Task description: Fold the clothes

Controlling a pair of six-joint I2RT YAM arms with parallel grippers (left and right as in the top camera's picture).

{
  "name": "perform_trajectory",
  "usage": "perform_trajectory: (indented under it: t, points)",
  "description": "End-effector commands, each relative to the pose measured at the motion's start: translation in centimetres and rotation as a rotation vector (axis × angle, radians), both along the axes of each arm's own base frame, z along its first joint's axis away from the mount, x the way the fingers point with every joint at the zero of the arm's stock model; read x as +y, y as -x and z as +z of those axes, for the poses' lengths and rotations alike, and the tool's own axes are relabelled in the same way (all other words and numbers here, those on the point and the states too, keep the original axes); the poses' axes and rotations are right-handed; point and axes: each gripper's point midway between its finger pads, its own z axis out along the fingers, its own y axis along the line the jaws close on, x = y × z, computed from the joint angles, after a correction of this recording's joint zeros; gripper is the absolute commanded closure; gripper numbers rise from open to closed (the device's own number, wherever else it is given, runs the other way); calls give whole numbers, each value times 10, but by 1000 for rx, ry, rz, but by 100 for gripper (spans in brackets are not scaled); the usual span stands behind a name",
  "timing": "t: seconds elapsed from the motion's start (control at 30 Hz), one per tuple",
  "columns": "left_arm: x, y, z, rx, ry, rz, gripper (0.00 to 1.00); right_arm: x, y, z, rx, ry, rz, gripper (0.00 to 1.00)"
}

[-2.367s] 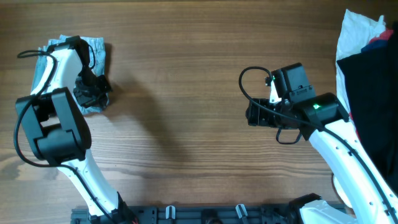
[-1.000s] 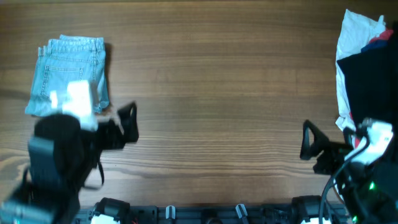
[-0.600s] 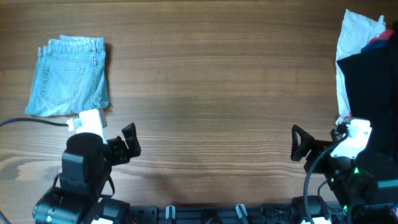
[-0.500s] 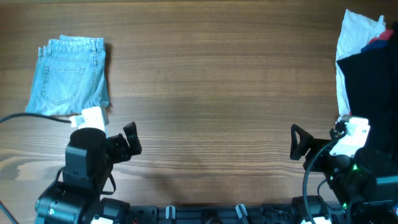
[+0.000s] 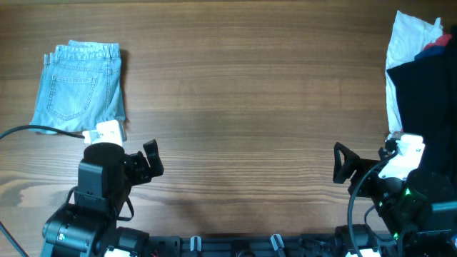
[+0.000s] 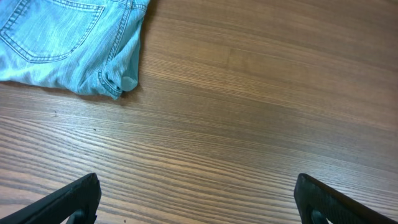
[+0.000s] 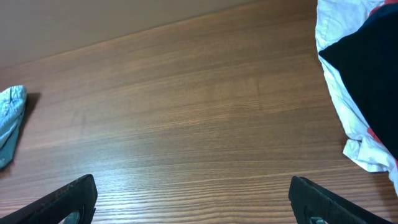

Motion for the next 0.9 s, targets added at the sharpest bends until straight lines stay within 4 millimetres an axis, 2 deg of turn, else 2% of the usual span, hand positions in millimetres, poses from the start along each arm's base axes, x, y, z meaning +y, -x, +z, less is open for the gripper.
perform_trajectory:
  t: [0.0,0.13,0.23,0.37,0.5,0.63,0.77,0.87]
  points:
    - [2,0,-3,5,-7,18,0,-1,3,-3,1,21,10,1]
    - [3,0,-3,5,-7,18,0,-1,5,-4,-63,16,10,0]
    - [3,0,-3,5,-7,18,0,13,-5,-23,-207,43,115,0]
    - [2,0,-3,5,-7,18,0,26,-18,-47,-370,8,172,0]
    - [2,0,-3,5,-7,18,0,29,-37,-49,-543,17,179,0]
    - [2,0,-3,5,-7,18,0,31,-49,-50,-709,112,203,0]
    - [2,0,-3,5,-7,18,0,36,-53,-84,-627,192,249,0]
    - [2,0,-3,5,-7,18,0,37,-52,-85,-614,148,244,0]
